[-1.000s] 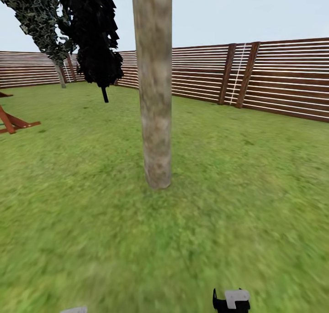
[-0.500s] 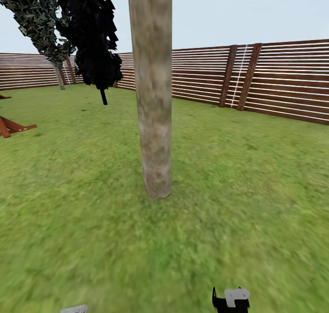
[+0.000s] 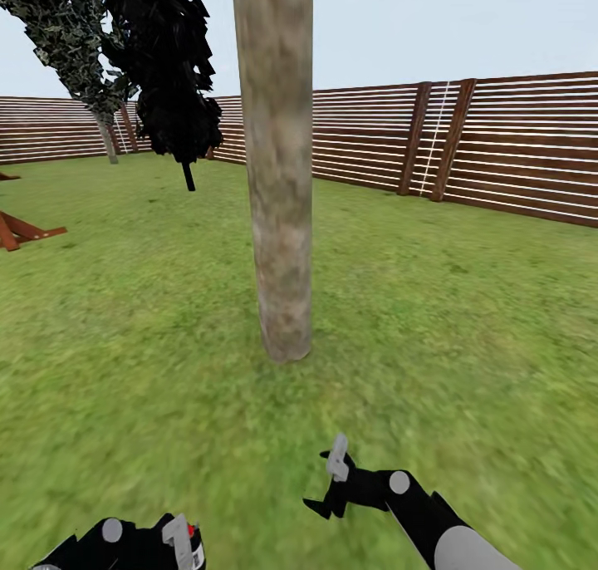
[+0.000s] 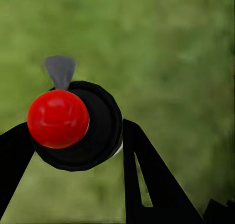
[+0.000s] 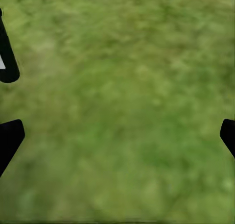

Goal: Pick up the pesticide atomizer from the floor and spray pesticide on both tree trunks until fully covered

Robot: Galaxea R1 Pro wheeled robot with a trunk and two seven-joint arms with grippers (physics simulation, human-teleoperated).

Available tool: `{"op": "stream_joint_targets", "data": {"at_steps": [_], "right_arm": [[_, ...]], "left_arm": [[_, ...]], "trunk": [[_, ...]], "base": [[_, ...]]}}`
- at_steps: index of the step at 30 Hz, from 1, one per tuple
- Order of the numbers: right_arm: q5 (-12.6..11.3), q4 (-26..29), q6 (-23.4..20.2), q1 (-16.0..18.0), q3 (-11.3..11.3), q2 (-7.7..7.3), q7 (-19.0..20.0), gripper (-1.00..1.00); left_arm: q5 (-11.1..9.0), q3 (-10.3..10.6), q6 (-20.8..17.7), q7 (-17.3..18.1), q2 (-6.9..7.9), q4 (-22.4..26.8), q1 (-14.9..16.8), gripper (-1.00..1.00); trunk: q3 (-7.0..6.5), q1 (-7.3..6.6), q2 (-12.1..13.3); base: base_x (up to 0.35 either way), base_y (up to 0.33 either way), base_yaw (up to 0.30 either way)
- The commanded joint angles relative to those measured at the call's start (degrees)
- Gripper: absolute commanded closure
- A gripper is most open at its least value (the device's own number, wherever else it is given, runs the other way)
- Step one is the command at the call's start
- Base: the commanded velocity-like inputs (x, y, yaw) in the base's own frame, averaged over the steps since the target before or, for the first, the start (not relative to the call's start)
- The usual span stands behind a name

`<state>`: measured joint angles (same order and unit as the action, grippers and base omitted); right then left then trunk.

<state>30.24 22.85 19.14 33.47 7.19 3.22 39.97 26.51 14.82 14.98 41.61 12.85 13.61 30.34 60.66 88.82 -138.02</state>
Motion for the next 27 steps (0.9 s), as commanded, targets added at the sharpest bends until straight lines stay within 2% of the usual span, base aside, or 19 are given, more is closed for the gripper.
{"op": "stream_joint_targets", "data": {"at_steps": [1, 4, 5, 6, 7, 9, 12, 15, 18, 21, 27], "right_arm": [[0.5, 0.0, 0.0, 0.0, 0.0, 0.02, 0.1, -1.0], [0.8, 0.0, 0.0, 0.1, 0.0, 0.05, 0.2, -1.0], [0.8, 0.1, 0.0, 0.1, 0.0, 0.27, 0.4, -1.0], [0.8, 0.7, 0.0, 0.1, 0.0, 1.09, 1.9, -1.0], [0.8, 1.2, 0.0, 0.1, 0.0, 1.48, 3.6, 1.0], [0.8, 1.9, 0.0, 0.1, 0.0, 1.86, 7.8, 1.0], [0.8, 2.2, 0.0, 0.1, 0.0, 2.1, 8.8, 1.0], [1.0, 2.1, 0.0, 0.1, 0.1, 3.5, 9.0, 1.0], [1.1, 2.1, 0.0, 0.1, 1.3, 4.99, 9.0, 1.0], [1.1, 2.1, 0.0, 0.1, 3.3, 5.34, 8.9, 1.0], [1.1, 2.1, -0.2, 0.1, 3.9, 5.4, 8.9, 1.0]], "left_arm": [[0.7, -0.1, -1.0, 1.3, -0.01, 0.7, 0.4, 1.0], [1.3, 0.0, -2.8, 7.1, 0.18, 3.5, 0.9, 1.0], [1.5, 0.1, -3.6, 10.3, 0.34, 4.9, 1.3, 1.0], [2.2, 0.1, -5.7, 15.9, 0.33, 6.2, 2.2, 1.0], [3.0, 0.1, -6.4, 18.4, 0.16, 6.7, 2.8, 1.0], [5.4, 0.1, -7.1, 21.3, -0.08, 7.9, 3.5, 1.0], [7.0, 0.0, -7.4, 21.7, -0.52, 8.5, 3.6, 1.0], [7.3, 0.0, -7.5, 21.7, -1.48, 8.6, 3.6, 1.0], [7.3, 0.0, -7.5, 21.5, -3.62, 9.2, 3.6, 1.0], [7.4, 0.1, -7.5, 21.5, -5.03, 10.0, 3.6, 1.0], [7.5, 0.2, -7.5, 21.6, -6.27, 11.9, 3.6, 1.0]], "trunk": [[0.0, 0.0, 0.0], [0.0, 0.0, 0.0], [0.0, 0.0, 0.0], [0.0, 0.0, 0.0], [0.0, 0.0, 0.0], [0.0, 0.0, 0.0], [0.0, 0.0, 0.0], [0.0, 0.0, 0.0], [0.0, 0.0, 0.0], [0.0, 0.0, 0.0], [0.0, 0.0, 0.0]], "base": [[0.0, 0.0, 0.0], [0.0, 0.0, 0.0], [0.0, 0.0, 0.0], [0.0, 0.0, 0.0], [0.0, 0.0, 0.0], [0.0, 0.0, 0.0], [0.0, 0.0, 0.0], [0.0, 0.0, 0.0], [0.0, 0.0, 0.0], [0.0, 0.0, 0.0], [0.0, 0.0, 0.0]]}}
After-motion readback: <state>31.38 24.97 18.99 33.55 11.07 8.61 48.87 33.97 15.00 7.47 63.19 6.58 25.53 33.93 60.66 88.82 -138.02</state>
